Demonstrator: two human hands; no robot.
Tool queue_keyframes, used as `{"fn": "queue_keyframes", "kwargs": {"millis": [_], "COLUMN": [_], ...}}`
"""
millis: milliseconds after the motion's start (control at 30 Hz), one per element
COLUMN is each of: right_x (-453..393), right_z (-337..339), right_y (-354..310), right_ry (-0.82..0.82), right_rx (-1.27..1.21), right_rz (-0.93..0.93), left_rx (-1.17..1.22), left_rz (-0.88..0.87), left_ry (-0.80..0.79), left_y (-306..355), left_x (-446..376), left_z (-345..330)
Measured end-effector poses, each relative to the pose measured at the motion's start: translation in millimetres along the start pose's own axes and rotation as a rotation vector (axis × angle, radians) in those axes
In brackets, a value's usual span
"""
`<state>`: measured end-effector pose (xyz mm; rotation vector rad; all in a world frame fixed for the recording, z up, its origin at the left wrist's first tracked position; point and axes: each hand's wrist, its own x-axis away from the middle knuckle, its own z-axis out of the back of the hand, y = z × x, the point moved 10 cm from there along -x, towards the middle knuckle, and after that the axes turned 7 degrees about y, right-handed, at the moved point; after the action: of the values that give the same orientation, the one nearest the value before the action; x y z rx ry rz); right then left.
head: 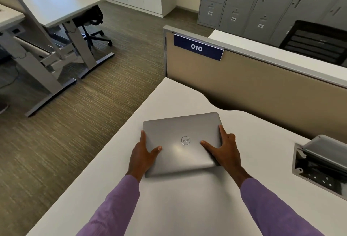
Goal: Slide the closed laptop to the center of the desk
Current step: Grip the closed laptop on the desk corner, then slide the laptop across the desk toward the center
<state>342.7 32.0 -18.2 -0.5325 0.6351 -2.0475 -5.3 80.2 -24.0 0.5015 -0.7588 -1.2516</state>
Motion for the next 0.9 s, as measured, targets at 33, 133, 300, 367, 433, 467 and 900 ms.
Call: {"fn": "queue_keyframes", "kwargs": {"millis": [33,133,300,367,433,467,900], "right_x": [9.7,37.8,92.3,114.8,132.6,142.0,244.7], "right_z": [5.7,20.3,45.5,51.4,56.9,59.9,82.9], "right_y": [5.0,22.0,53.7,67.6,78.9,84.8,151.1], "right_ry": [0.003,0.003,0.026,0.017,0.02,0.026,0.083], "right_rx": [0.004,0.019,0.003,0.003,-0.004,-0.009,-0.019], "right_rz": [-0.002,-0.022,-0.067,-0.085,-0.094,-0.098,-0.144], "left_rx": [-0.007,-0.038,-0.043,-0.053,-0.06,-0.062,-0.087], "left_rz": [-0.003,-0.007,-0.005,0.009,0.011,0.005,-0.029], "left_ry": [-0.007,-0.027,-0.074,-0.099,-0.107,-0.11,-0.164], "left_y": [-0.9,-5.7,-10.0,-16.3,-19.3,-19.7,-42.0], "left_x": [10.8,38.6,91.4,114.0,132.5,142.1,238.6], "left_z": [-1.2,-6.4,-15.8,-20.0,-21.9,-22.6,-41.8]}}
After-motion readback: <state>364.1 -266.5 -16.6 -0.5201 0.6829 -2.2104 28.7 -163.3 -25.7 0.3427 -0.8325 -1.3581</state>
